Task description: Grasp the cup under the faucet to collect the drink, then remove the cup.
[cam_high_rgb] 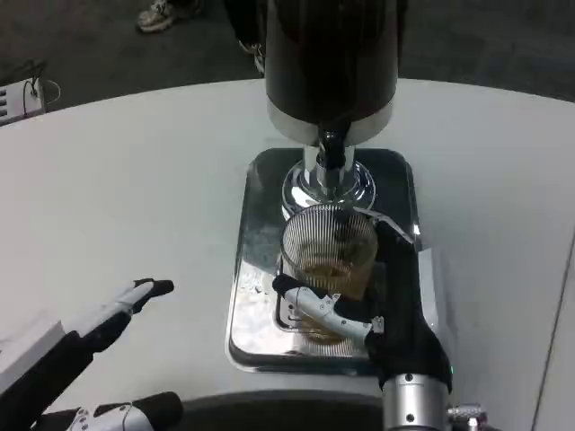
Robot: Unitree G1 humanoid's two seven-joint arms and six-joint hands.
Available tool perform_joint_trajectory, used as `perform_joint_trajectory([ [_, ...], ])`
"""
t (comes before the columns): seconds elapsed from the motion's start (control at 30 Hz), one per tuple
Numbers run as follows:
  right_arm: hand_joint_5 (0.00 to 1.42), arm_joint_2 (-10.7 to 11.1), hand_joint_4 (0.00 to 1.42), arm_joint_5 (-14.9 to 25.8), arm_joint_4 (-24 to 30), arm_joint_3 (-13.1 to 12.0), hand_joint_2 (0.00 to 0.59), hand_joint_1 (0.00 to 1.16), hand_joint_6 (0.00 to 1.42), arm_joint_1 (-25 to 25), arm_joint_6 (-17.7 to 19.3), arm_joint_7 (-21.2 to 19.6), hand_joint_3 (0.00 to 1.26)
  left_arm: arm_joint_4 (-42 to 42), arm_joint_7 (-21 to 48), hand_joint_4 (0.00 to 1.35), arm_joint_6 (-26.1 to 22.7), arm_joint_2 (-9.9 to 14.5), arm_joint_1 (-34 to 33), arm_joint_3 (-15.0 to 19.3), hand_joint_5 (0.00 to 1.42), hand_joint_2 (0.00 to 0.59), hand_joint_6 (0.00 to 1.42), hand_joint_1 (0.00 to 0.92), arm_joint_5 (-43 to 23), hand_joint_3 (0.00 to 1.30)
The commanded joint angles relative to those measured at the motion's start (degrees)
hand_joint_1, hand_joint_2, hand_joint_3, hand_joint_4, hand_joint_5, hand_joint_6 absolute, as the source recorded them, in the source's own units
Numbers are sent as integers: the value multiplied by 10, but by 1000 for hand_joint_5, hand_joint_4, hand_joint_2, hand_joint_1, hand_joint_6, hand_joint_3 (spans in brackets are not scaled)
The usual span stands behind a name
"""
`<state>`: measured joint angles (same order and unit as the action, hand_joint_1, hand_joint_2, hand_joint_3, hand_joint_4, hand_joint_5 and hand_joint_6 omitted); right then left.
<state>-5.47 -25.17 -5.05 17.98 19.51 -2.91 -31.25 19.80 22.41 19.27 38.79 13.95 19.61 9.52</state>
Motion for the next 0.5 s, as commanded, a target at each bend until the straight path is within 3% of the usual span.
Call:
perform_joint_trajectory([
  [0.03, 1381, -42, 1294, 8, 50, 20, 228, 994, 1335, -50, -5, 10, 1085, 1, 7, 0, -5, -1, 6, -3, 77, 82, 176, 0, -4, 69],
  [0.4, 1400, -21, 1308, 17, 151, 62, 219, 996, 1366, -119, -41, 64, 1096, -18, 8, 0, 5, 3, -2, -4, 77, 82, 176, 0, -7, 69],
  [0.5, 1400, -13, 1308, 22, 201, 76, 219, 999, 1368, -143, -56, 87, 1098, -22, 7, 0, 10, 3, -4, -4, 77, 82, 176, 0, -8, 69],
])
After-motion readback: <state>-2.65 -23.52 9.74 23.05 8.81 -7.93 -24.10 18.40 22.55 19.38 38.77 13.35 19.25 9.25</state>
